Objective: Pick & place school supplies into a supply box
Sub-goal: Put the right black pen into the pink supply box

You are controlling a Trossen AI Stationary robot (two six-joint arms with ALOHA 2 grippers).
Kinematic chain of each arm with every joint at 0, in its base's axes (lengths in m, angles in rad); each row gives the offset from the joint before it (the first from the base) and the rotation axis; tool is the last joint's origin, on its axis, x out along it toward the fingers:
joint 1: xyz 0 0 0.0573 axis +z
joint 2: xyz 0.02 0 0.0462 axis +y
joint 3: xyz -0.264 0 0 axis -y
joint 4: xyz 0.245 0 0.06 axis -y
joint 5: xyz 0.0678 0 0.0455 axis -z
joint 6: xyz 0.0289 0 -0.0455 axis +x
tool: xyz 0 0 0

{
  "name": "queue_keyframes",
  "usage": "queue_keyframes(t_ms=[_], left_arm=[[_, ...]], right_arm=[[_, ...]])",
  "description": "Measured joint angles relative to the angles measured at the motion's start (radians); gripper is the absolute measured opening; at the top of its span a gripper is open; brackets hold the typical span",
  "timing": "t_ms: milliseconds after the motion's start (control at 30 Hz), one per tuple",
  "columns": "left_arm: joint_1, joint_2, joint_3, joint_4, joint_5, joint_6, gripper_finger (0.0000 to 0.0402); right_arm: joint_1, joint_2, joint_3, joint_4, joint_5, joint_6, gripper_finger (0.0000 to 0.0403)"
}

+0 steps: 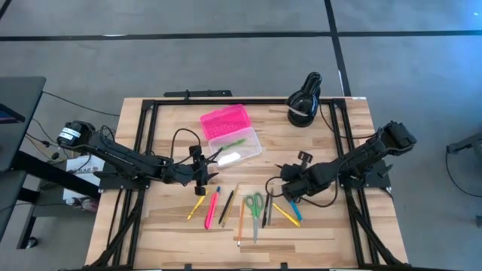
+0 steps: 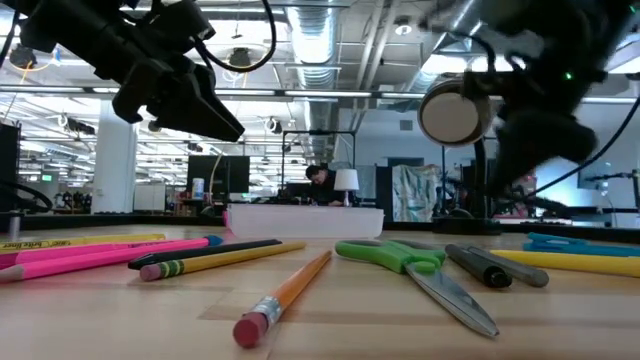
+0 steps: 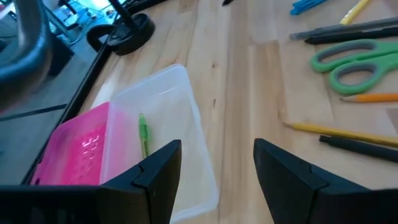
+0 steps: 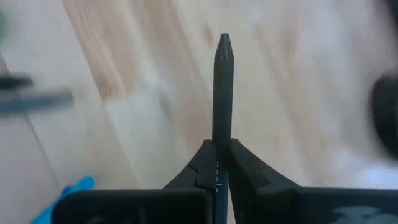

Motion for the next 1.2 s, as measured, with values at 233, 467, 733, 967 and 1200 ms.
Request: queue_keyframes(t_ms=[233, 467, 733, 967, 1200], left_arm=[[-0.001, 0.0, 0.001, -0.042, -0.19, -0.044, 0.0196], [-0.001, -0.004, 0.001, -0.146, -0.298, -0.124, 0.0196], [-0.036, -0.045, 0.002, -0.248, -0.316, -0.185, 0.0196], [-0.083, -0.09, 0.001, -0.315, -0.363, -0.246, 0.0196], [-0.116, -0.102, 0.001, -0.369, -0.372, -0.291, 0.0196]], right_arm=[[-0.072, -0.001, 0.114, 0.11, 0.163, -0.317, 0.0007], [-0.212, 0.025, 0.127, 0.452, 0.074, -0.697, 0.0008], [-0.366, 0.179, 0.165, 0.634, -0.074, -0.943, 0.0011], [-0.443, 0.342, 0.315, 0.632, -0.162, -0.984, 0.0011], [-0.461, 0.448, 0.417, 0.622, -0.17, -1.0, 0.0022]])
